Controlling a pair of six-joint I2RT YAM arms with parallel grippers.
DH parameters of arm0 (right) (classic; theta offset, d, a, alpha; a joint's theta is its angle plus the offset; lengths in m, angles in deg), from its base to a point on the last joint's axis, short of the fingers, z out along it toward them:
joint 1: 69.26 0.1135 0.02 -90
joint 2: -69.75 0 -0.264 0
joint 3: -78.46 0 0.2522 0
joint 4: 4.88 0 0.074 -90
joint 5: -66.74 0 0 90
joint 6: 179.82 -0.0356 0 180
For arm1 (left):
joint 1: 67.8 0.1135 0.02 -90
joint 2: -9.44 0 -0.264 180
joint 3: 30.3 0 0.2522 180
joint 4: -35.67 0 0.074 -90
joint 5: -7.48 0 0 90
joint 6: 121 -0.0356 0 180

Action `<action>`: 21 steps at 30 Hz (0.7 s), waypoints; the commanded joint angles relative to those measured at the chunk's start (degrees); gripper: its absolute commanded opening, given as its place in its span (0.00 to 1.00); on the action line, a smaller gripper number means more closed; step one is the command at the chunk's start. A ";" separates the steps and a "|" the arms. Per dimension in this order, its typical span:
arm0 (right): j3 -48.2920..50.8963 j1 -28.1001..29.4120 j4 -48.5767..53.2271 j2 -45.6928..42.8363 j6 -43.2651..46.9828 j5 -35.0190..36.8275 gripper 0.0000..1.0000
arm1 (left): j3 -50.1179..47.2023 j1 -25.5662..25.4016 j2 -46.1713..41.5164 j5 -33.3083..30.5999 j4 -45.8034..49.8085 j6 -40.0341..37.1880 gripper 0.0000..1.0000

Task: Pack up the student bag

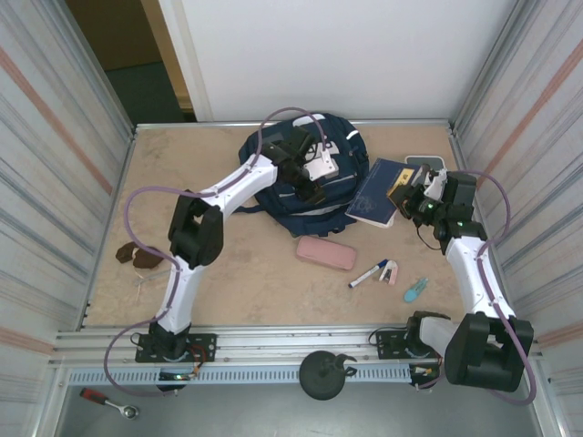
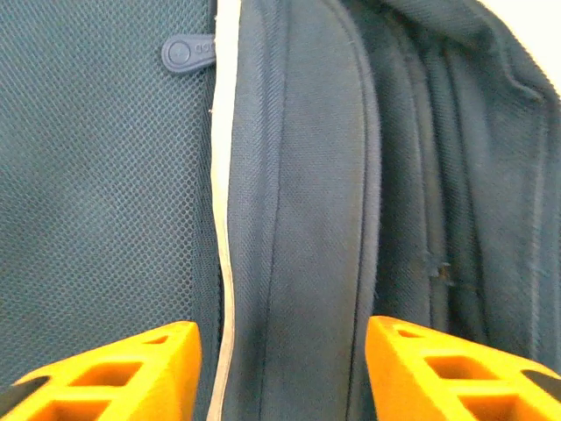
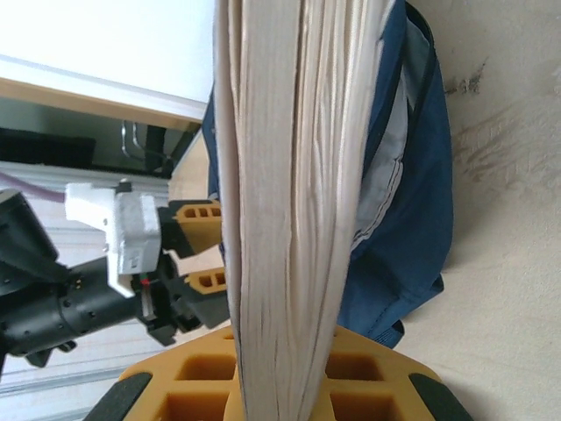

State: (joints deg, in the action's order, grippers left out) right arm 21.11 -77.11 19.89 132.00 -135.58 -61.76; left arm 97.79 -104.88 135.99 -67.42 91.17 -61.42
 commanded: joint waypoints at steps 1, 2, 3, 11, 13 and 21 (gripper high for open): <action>0.49 0.47 -0.68 -1.28 1.55 0.26 0.00 | -0.71 0.39 -0.91 -2.34 -0.12 -2.63 0.60; 0.52 0.63 -0.72 -1.18 1.55 0.26 0.00 | -0.22 0.39 -0.29 -3.49 0.44 -2.96 0.61; 0.61 0.80 -0.77 -1.19 1.55 0.27 0.00 | 0.49 0.43 0.46 -4.58 0.94 -3.27 0.62; 0.64 1.23 -0.40 -1.55 1.72 0.73 0.00 | 4.88 0.43 4.91 -4.73 5.28 -5.65 0.70; 0.87 1.29 -0.48 -1.46 1.72 0.82 0.00 | 4.96 0.27 5.12 -1.89 6.19 -6.14 0.75; 1.01 2.63 -1.25 -0.17 1.72 1.61 0.00 | 5.42 -0.59 6.85 3.83 6.86 -6.32 0.91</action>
State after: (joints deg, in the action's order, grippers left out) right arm 21.89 -75.19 20.11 131.96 -135.58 -60.32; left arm 101.65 -104.82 140.38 -67.49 94.90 -66.64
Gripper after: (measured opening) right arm 0.119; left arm 0.910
